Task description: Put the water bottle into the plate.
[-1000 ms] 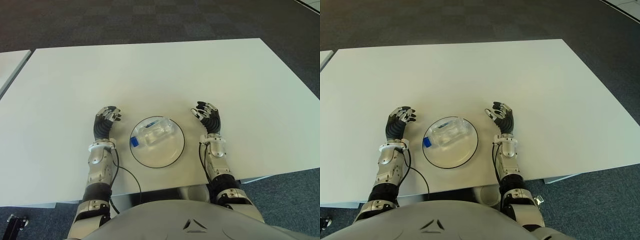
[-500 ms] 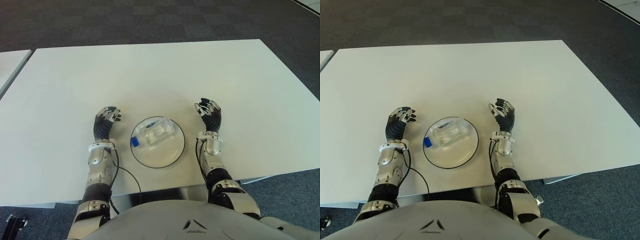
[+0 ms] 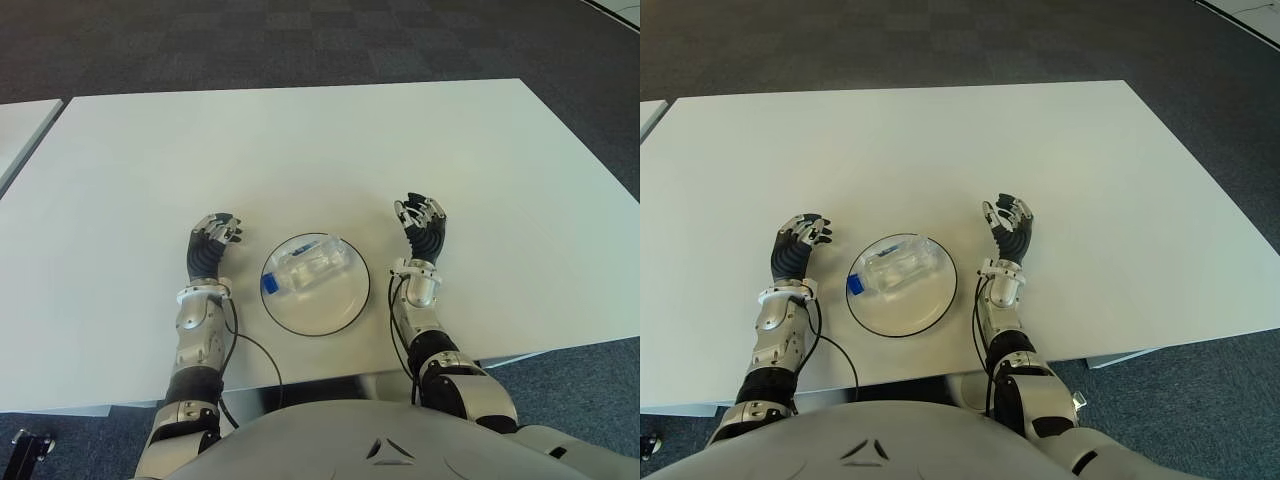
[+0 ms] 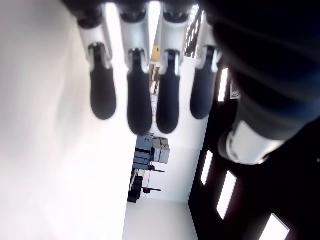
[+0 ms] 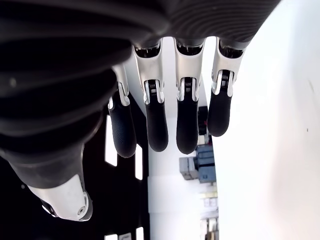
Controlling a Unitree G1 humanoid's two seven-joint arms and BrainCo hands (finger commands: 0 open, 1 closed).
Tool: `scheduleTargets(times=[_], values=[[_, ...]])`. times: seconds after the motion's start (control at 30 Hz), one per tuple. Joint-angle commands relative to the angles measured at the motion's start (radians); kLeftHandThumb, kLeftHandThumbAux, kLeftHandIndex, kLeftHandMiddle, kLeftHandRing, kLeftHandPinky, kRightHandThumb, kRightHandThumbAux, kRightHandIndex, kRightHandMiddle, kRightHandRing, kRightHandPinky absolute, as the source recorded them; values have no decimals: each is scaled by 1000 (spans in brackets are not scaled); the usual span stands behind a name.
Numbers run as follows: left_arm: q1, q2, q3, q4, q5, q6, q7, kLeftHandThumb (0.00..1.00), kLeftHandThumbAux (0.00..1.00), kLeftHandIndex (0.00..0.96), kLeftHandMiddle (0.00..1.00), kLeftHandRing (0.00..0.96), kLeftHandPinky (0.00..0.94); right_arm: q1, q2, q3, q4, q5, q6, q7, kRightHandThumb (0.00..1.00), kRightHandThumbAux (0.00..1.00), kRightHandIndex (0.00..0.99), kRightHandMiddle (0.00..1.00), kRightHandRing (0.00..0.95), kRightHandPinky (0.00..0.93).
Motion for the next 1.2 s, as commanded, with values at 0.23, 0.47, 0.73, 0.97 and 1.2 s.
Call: scheduleTargets(times=[0.23,0.47,0.73,0.97,1.2], values=[[35,-2,8,45,-5,50,-5,837,674,428,475,536,525,42,-10,33,53,-32,-19,13,709,726,434,662,672,679],[38,-1,8,45,-16,41,-22,837,674,427,476,535,522,50,-46,63,40,-33,4,87,710,726,434,661,668,664],[40,1,5,46,-7,30,-23,837,673,428,476,535,521,72,-95,107,-33,-51,85,168,710,727,434,653,662,660],[38,-2,8,46,-12,42,-16,837,673,429,475,533,518,92,-116,127,-94,-60,166,203,711,727,434,651,660,656],[40,-6,10,38,-15,45,-17,837,673,429,475,538,528,111,-127,137,-147,-51,212,229,710,728,433,639,653,640]])
